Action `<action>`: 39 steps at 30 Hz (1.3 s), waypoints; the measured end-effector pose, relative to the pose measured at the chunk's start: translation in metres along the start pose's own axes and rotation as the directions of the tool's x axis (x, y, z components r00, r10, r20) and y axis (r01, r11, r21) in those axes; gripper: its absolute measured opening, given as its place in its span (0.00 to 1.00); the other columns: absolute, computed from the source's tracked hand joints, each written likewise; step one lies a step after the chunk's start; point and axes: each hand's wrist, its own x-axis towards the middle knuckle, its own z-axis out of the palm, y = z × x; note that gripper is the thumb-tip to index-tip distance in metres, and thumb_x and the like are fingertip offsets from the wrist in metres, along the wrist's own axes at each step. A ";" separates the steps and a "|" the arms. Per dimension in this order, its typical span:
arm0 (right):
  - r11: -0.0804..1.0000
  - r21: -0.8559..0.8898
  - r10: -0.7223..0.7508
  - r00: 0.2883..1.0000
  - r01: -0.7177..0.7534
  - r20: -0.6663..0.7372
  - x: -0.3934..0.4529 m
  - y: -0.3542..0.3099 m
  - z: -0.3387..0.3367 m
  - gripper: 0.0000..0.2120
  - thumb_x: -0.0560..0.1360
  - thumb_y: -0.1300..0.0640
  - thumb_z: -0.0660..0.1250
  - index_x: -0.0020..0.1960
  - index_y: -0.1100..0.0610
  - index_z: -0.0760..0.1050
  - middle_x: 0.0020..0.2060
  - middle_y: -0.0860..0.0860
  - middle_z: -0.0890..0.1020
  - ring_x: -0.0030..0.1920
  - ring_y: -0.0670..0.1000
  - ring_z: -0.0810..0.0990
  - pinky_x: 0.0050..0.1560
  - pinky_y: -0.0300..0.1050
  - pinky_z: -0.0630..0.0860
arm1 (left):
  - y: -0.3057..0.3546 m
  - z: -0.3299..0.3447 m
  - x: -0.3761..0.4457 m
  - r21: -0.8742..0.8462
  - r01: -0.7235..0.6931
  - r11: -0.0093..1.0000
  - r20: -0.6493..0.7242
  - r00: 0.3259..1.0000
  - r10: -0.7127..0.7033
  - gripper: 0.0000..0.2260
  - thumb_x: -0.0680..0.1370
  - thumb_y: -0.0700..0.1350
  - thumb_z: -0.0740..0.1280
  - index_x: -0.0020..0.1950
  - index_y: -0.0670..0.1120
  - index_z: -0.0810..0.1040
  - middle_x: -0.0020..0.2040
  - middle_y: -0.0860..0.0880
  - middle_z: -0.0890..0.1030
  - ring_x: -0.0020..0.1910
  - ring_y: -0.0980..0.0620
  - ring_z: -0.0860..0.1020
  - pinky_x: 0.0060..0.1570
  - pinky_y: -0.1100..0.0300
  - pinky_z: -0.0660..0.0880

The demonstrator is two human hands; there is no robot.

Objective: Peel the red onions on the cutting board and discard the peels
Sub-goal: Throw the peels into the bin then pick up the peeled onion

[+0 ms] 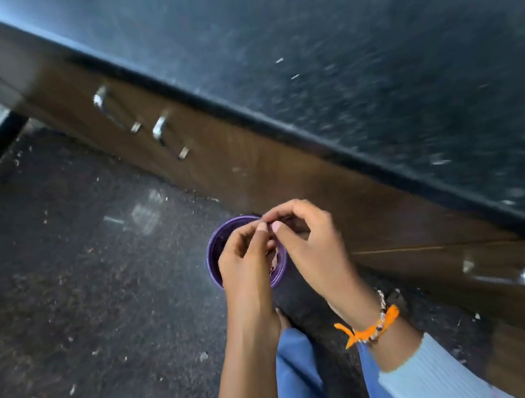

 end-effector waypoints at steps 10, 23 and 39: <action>0.988 0.004 -0.149 0.958 0.155 -0.244 -0.068 -0.081 -0.175 0.08 0.73 0.66 0.64 0.43 0.56 0.80 0.42 0.47 0.82 0.44 0.41 0.79 0.47 0.32 0.72 | 0.033 0.108 -0.130 0.087 -0.223 0.971 0.373 0.911 0.176 0.08 0.77 0.36 0.63 0.42 0.45 0.79 0.39 0.47 0.79 0.38 0.55 0.75 0.39 0.67 0.74; 0.981 0.101 -0.089 0.845 0.167 -0.528 -0.103 -0.069 -0.382 0.12 0.75 0.65 0.63 0.41 0.50 0.77 0.41 0.45 0.82 0.43 0.45 0.80 0.51 0.46 0.78 | -0.010 0.291 -0.232 0.186 -0.338 0.922 0.690 0.714 0.123 0.08 0.78 0.38 0.62 0.43 0.45 0.79 0.38 0.51 0.78 0.40 0.55 0.76 0.47 0.61 0.74; 0.941 -0.336 -0.247 0.630 -0.025 -0.736 -0.050 -0.002 -0.552 0.11 0.70 0.68 0.64 0.48 0.56 0.78 0.48 0.52 0.77 0.48 0.53 0.76 0.55 0.47 0.74 | -0.076 0.417 -0.222 0.538 -0.774 0.334 0.699 0.631 0.337 0.27 0.67 0.38 0.75 0.63 0.46 0.71 0.62 0.46 0.67 0.62 0.47 0.64 0.58 0.60 0.61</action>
